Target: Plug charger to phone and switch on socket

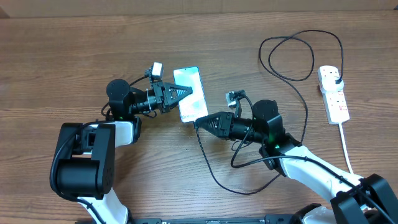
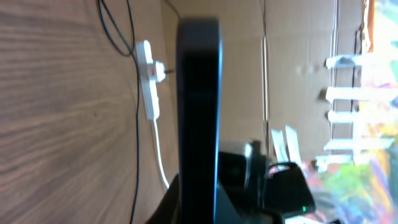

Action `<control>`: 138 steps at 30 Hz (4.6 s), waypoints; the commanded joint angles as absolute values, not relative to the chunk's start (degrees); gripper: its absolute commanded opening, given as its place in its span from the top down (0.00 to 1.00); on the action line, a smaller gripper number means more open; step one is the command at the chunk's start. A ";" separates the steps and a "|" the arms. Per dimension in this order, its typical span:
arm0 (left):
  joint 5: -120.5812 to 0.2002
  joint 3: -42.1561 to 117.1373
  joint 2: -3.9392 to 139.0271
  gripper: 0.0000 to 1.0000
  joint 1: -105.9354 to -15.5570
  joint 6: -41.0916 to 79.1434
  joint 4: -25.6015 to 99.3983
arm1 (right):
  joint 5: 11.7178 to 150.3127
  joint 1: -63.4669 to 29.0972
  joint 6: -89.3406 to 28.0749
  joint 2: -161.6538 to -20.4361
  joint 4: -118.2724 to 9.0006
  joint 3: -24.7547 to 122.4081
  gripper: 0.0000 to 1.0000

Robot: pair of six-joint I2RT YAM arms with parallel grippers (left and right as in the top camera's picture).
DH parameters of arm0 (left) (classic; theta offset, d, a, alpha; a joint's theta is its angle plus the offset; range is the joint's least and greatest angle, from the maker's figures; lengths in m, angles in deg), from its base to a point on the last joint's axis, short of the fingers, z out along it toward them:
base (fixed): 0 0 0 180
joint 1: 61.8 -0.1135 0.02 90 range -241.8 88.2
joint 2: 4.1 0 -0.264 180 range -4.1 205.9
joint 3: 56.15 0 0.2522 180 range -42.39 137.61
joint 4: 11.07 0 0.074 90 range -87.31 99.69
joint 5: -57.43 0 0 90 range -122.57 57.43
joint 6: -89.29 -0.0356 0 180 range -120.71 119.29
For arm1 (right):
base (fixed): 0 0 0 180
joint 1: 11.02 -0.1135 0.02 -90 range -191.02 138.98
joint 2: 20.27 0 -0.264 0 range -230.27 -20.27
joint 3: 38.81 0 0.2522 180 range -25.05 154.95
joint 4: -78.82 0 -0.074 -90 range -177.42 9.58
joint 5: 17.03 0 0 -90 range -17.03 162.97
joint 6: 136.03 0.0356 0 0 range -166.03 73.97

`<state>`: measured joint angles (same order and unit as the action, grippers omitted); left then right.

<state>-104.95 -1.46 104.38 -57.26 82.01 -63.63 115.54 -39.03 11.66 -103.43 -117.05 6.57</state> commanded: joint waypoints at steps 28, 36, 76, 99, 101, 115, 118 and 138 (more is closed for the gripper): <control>-82.38 28.29 103.12 0.96 -51.53 30.62 13.39 | 93.66 -31.40 -13.56 -79.43 -71.65 7.81 0.00; -68.61 44.99 110.61 0.96 -47.93 20.46 33.46 | 91.82 -31.40 -13.56 -79.43 -70.97 7.81 0.00; -51.54 51.87 121.02 0.15 -47.69 21.11 53.43 | 87.58 -31.23 -13.56 -79.41 -67.13 8.25 0.00; -51.62 58.39 95.64 0.00 -44.71 8.46 65.04 | 84.13 19.61 -17.34 -106.57 -60.26 34.91 0.96; -51.64 58.39 94.77 0.00 -43.49 8.48 65.04 | 84.11 20.94 -17.34 -111.12 -60.50 37.25 0.96; -51.60 58.36 94.79 0.00 -39.53 8.70 64.30 | 84.09 21.58 -17.37 -126.38 -71.70 40.27 0.97; -51.60 58.36 94.79 0.00 -39.53 8.72 63.97 | 84.06 21.43 -17.37 -127.03 -72.61 40.27 0.96; -51.58 58.32 94.79 0.00 -39.53 8.70 63.75 | 84.98 17.88 -18.04 -131.73 -76.48 40.27 0.96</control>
<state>-51.60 57.75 94.57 -39.69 9.75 63.97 84.55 18.91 -17.56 -131.21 -76.24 38.91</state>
